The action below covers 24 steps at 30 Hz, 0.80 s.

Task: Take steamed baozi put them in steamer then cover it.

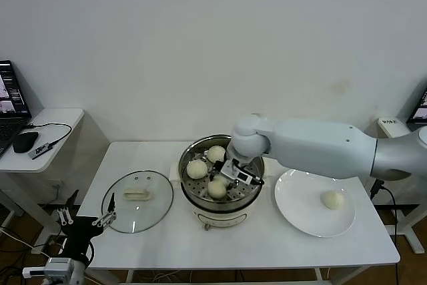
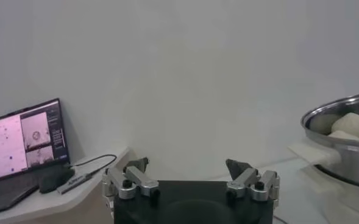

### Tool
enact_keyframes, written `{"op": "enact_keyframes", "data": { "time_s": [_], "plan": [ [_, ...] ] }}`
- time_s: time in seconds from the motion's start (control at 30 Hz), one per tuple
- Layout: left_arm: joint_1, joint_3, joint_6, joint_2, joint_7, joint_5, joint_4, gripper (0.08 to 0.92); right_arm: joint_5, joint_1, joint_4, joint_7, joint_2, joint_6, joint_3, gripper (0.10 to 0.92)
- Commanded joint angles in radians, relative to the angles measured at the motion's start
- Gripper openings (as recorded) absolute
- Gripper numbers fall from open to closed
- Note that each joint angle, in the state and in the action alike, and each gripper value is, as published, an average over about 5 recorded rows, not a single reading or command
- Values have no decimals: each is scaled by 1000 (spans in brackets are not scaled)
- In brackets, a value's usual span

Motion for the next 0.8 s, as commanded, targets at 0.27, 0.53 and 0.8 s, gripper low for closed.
{"op": "enact_keyframes", "data": {
  "time_s": [0.27, 0.53, 0.8],
  "plan": [
    [1, 3, 1, -2, 1, 2, -1, 823, -36, 4, 4, 17, -22, 54, 22, 733],
    [-3, 2, 1, 5, 2, 2, -2, 823, 16, 70, 18, -6, -132, 4, 123, 822],
    [-7, 4, 1, 21, 3, 2, -4, 823, 103, 120, 97, -73, -365, -332, 149, 823]
  ]
}}
